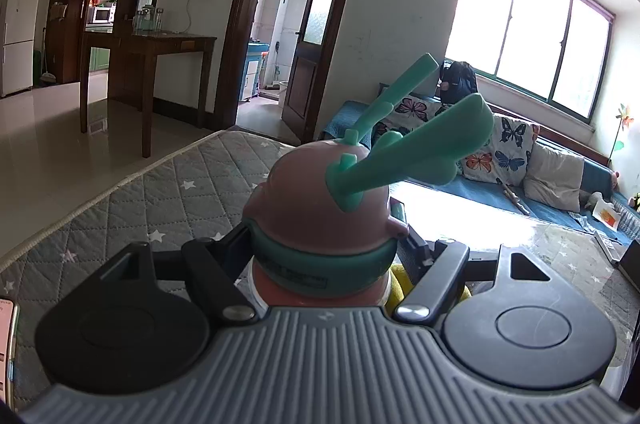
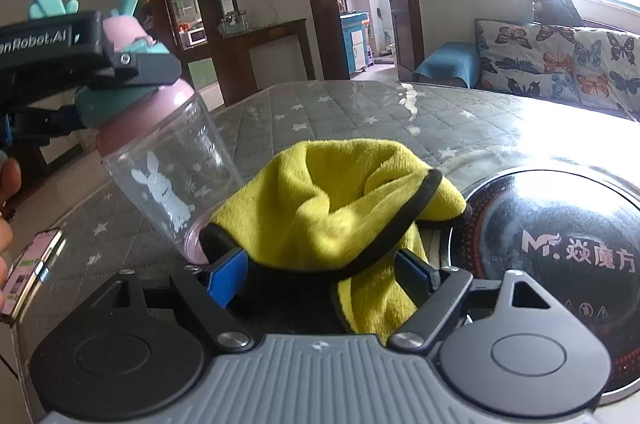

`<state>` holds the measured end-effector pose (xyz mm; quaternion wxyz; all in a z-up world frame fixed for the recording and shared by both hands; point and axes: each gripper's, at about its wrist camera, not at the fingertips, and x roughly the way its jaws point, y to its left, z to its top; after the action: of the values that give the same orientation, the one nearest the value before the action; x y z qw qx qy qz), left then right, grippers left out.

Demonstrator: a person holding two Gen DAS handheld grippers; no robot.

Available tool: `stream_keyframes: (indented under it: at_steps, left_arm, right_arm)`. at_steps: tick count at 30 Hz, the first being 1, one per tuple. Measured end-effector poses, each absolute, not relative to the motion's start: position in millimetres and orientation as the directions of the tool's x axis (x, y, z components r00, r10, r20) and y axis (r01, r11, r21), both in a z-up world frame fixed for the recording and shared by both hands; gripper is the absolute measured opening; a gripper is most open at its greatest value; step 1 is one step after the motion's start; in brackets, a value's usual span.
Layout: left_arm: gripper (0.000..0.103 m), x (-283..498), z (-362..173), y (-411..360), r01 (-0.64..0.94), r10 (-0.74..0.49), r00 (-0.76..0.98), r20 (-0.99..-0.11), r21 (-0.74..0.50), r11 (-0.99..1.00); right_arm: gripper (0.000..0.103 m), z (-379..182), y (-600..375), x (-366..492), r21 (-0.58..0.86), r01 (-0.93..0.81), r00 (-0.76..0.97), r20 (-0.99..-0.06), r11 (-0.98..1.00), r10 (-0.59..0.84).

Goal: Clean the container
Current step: 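Release the yellow cloth onto the table with the right tool while the left tool sets the bottle down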

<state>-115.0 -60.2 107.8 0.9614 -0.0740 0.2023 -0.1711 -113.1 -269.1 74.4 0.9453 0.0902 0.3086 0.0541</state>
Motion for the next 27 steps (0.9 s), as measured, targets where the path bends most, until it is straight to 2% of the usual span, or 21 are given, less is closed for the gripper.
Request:
stream_keyframes:
  at_steps: [13, 27]
  left_arm:
    - [0.083, -122, 116, -64, 0.321, -0.37, 0.863, -0.344, -0.194, 0.927]
    - [0.084, -120, 112, -70, 0.317, -0.368, 0.852, -0.374, -0.191, 0.929]
  right_arm:
    - [0.088, 72, -271, -124, 0.207, -0.052, 0.8, -0.577, 0.977, 0.164]
    - [0.089, 70, -278, -127, 0.212, -0.051, 0.796, -0.581, 0.976, 0.168]
